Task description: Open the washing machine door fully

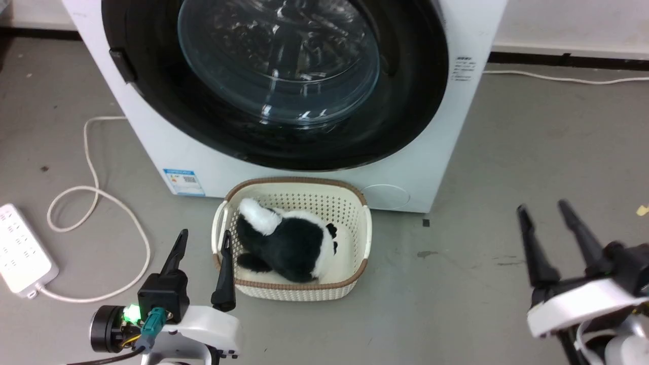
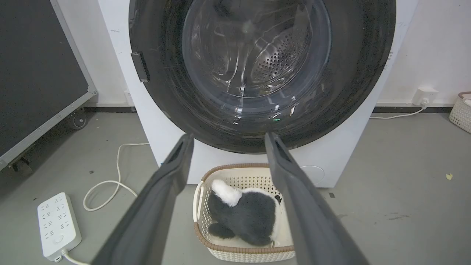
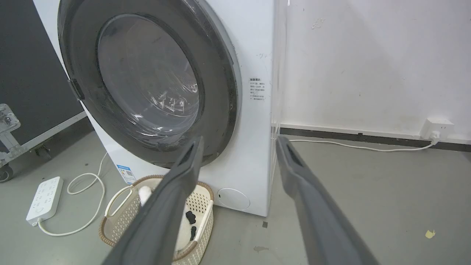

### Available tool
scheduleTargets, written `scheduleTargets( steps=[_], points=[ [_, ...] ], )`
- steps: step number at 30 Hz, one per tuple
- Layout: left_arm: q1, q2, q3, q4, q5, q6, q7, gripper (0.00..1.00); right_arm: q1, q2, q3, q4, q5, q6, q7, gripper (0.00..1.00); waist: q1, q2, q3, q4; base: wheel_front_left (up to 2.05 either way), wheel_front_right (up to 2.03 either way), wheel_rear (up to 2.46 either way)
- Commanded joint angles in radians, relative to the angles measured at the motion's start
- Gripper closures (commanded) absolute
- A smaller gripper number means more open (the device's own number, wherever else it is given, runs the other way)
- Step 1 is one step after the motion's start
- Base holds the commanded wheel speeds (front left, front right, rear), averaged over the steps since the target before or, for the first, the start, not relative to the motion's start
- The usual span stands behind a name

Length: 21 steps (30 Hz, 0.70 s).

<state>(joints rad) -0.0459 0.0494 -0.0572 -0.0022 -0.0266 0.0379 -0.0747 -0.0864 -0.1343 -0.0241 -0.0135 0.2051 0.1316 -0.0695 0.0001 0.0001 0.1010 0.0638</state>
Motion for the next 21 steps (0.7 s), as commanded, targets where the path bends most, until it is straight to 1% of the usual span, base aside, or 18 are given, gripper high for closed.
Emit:
scheduleTargets(
  steps=[1,2,3,6,7,13,19,20,21],
  points=[
    [-0.017,0.000,-0.010,-0.006,-0.006,0.010,-0.014,0.00,-0.040,-0.014,-0.008,-0.009,0.044,0.000,0.000,0.00,-0.0001,-0.0001,0.013,0.011,0.00,0.00,0.00],
    [-0.020,0.000,-0.012,-0.006,-0.004,0.012,-0.016,0.00,-0.050,-0.016,-0.012,-0.010,0.061,0.000,0.002,0.76,-0.0001,-0.0001,0.018,0.015,0.00,0.00,0.00],
    [-0.024,0.000,-0.018,-0.007,0.003,0.015,-0.020,0.00,-0.072,-0.021,-0.019,-0.009,0.089,0.000,0.006,1.00,-0.0001,-0.0001,0.026,0.022,0.00,0.00,0.00],
    [-0.030,0.000,-0.025,-0.009,0.001,0.021,-0.026,0.00,-0.108,-0.023,-0.032,-0.002,0.136,0.000,0.015,1.00,-0.0001,-0.0001,0.040,0.031,0.00,0.00,0.00],
    [-0.034,0.000,-0.030,-0.011,0.000,0.025,-0.031,0.00,-0.134,-0.020,-0.045,0.007,0.169,0.000,0.024,1.00,-0.0001,-0.0001,0.048,0.038,0.00,0.00,0.00],
    [-0.044,0.000,-0.042,-0.013,-0.006,0.032,-0.041,0.00,-0.198,-0.022,-0.067,0.033,0.234,0.000,0.054,1.00,-0.0001,-0.0001,0.069,0.055,0.00,0.00,0.00],
    [-0.056,0.001,-0.052,-0.015,-0.015,0.041,-0.054,0.00,-0.286,-0.019,-0.094,0.075,0.321,0.000,0.112,1.00,-0.0001,-0.0001,0.094,0.075,0.00,0.00,0.00],
    [-0.062,0.001,-0.058,-0.017,-0.017,0.044,-0.060,0.00,-0.334,-0.017,-0.107,0.100,0.353,0.000,0.138,1.00,-0.0001,-0.0001,0.109,0.086,0.00,0.00,0.00],
    [-0.064,0.001,-0.060,-0.018,-0.019,0.045,-0.062,0.00,-0.349,-0.014,-0.114,0.110,0.366,0.000,0.148,1.00,-0.0001,-0.0001,0.114,0.090,0.00,0.00,0.00]
  ],
)
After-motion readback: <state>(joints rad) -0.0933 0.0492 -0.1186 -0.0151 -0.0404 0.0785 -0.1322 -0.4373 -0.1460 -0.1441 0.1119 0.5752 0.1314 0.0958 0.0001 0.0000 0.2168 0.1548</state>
